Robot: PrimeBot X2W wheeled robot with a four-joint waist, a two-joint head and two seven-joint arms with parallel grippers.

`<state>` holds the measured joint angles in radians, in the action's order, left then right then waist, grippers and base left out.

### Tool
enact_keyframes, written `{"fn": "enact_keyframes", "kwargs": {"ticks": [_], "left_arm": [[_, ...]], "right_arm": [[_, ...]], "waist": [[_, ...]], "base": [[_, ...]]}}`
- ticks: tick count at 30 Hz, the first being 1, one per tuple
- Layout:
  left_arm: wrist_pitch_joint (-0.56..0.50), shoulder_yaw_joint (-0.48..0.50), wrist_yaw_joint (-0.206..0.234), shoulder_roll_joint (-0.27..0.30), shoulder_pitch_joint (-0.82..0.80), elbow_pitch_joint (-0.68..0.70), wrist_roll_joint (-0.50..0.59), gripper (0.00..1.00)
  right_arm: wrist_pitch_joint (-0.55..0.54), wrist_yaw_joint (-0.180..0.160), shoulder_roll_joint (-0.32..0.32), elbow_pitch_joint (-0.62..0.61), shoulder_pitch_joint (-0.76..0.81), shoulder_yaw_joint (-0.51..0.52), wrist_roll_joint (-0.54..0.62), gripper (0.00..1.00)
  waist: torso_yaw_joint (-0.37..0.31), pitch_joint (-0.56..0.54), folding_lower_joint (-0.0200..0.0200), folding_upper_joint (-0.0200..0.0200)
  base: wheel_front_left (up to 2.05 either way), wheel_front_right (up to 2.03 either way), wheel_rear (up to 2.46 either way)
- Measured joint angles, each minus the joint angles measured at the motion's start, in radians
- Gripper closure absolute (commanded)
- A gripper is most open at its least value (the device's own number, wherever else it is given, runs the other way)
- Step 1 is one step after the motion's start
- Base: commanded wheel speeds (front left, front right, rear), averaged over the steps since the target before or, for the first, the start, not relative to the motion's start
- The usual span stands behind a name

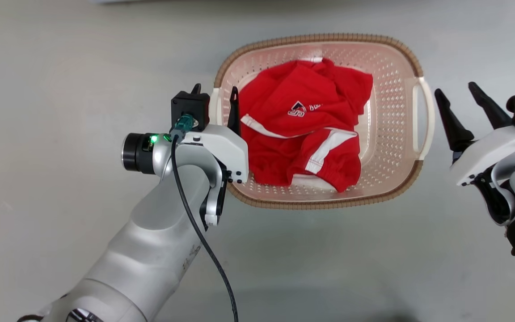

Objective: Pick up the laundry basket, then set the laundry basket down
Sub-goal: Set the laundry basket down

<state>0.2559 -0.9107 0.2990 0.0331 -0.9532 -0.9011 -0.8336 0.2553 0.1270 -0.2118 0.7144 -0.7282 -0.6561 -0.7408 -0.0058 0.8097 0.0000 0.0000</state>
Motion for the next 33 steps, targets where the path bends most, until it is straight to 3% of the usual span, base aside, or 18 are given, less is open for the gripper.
{"fn": "enact_keyframes", "kwargs": {"ticks": [5,15,24,33], "left_arm": [[0.000,0.088,-0.009,0.000,0.065,0.061,0.077,0.00],[0.000,0.267,-0.086,-0.001,0.257,0.154,0.220,0.00],[0.000,0.465,-0.144,0.038,0.530,0.294,0.315,0.00],[0.000,0.598,-0.180,0.069,0.762,0.442,0.371,0.00]], "right_arm": [[0.000,0.000,-0.006,-0.024,0.043,0.098,0.060,0.00],[0.000,0.000,0.005,-0.142,0.198,0.346,0.241,0.00],[0.000,0.000,0.037,-0.254,0.382,0.432,0.361,0.00],[0.000,0.000,0.064,-0.376,0.570,0.460,0.432,0.00]], "waist": [[0.006,-0.082,0.0000,0.0000],[0.008,-0.298,0.0000,0.0000],[0.002,-0.526,0.0000,0.0000],[-0.004,-0.713,0.0000,0.0000]], "base": [[0.00,0.00,0.00],[0.00,0.00,0.00],[0.00,0.00,0.00],[0.00,0.00,0.00]]}}
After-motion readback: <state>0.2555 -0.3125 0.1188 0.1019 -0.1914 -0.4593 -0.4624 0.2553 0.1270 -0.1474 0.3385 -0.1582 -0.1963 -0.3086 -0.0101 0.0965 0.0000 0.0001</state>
